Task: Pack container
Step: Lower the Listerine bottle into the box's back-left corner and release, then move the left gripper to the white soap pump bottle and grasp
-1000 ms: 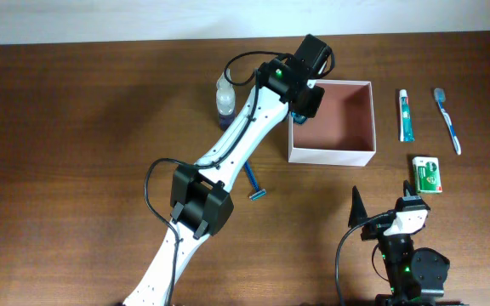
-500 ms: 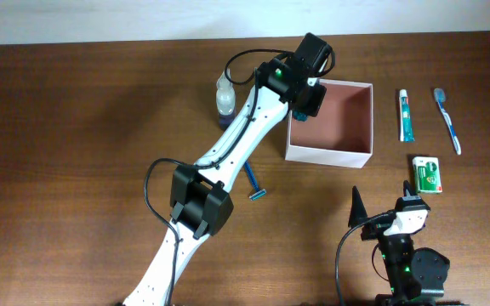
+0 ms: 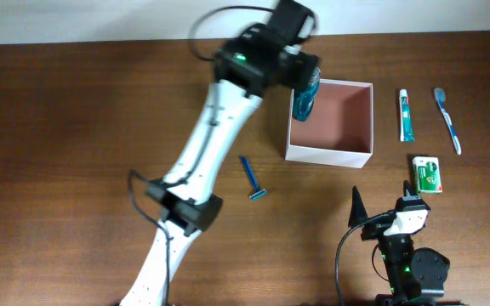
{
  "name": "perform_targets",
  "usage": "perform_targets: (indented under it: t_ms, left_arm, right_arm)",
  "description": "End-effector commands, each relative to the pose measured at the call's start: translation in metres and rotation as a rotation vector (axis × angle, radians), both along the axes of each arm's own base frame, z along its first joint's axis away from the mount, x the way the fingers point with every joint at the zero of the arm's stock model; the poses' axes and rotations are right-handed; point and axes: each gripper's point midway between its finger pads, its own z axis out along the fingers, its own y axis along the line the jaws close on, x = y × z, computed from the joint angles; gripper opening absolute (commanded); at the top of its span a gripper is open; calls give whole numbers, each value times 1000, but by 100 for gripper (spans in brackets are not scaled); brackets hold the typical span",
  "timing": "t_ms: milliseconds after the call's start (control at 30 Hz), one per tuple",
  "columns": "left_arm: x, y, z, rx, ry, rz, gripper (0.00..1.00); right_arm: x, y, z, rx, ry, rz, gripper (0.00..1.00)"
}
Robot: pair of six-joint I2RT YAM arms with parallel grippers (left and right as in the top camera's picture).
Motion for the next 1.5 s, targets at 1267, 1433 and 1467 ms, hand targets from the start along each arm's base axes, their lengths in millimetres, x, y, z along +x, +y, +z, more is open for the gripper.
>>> perform_targets:
  t_ms: [1267, 1433, 1467]
  left_arm:
    - [21, 115, -157, 119, 434, 360, 98]
    - [20, 111, -165, 107, 458, 349, 98]
    - [22, 110, -164, 102, 451, 348, 98]
  right_arm:
    - [0, 1, -2, 1, 3, 3, 99]
    - [0, 1, -2, 1, 3, 3, 99]
    - [0, 1, -2, 1, 3, 3, 99]
